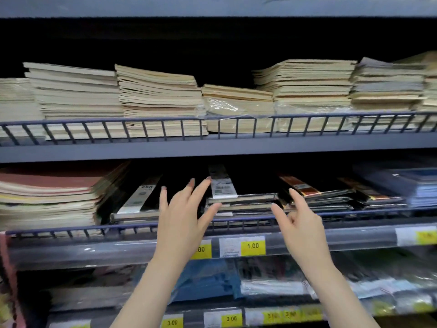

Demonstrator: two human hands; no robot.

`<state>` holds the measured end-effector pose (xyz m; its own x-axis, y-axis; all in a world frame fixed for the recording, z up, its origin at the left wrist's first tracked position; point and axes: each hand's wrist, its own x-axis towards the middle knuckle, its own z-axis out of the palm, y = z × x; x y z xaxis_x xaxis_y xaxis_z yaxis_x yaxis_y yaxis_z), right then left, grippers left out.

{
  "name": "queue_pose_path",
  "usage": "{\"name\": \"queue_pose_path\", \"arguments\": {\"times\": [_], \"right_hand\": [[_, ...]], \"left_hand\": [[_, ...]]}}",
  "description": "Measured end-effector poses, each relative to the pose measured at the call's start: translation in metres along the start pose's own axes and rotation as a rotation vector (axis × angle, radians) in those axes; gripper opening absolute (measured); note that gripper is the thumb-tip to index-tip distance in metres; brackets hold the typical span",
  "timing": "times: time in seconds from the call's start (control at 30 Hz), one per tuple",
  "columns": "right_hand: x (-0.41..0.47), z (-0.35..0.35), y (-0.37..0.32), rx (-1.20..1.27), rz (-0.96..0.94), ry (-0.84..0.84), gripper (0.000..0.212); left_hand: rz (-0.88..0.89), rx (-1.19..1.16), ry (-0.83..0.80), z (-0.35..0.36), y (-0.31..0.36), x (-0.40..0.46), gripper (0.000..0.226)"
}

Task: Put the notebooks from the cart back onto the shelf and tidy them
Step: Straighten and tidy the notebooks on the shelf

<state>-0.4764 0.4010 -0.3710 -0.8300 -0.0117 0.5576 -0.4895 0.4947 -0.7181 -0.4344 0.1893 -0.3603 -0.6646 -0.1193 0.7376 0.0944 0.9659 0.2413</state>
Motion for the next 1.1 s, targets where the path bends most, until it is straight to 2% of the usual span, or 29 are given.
{"name": "queue_pose_path", "arguments": {"times": [0.1,0.3,0.43,0.53,0.63,0.77,0.87,0.97,1.1], "right_hand": [[0.017,0.007,0.008,0.04,0.067,-0.045,0.055],[0.014,0.018,0.014,0.052,0.035,0.036,0.039],[0.015,0.021,0.015,0.06,0.035,0.015,0.044],[0.006,0.003,0.017,0.114,0.014,0.011,0.055],[0.0,-0.036,0.03,0.099,0.002,0.133,0.045],[0.018,-0.084,0.065,-0.117,-0.025,0.275,0.041],[0.041,-0.103,0.092,-0.195,-0.022,0.177,0.052],[0.06,-0.11,0.105,-0.225,-0.051,0.058,0.05],[0.062,-0.105,0.109,-0.104,-0.021,0.093,0.044]], "left_hand": [[0.013,0.042,-0.112,0.017,0.009,0.009,0.061],[-0.019,-0.07,-0.092,0.013,0.008,0.013,0.033],[-0.047,-0.087,-0.172,0.011,0.007,0.014,0.036],[0.008,0.022,-0.086,0.018,0.012,0.011,0.047],[0.137,-0.016,0.01,0.029,0.049,0.011,0.054],[0.215,-0.011,-0.019,0.059,0.109,0.018,0.052],[0.144,0.077,-0.055,0.078,0.136,0.027,0.052],[0.081,0.107,-0.067,0.091,0.144,0.031,0.047],[0.085,0.155,0.031,0.096,0.144,0.027,0.034]]}}
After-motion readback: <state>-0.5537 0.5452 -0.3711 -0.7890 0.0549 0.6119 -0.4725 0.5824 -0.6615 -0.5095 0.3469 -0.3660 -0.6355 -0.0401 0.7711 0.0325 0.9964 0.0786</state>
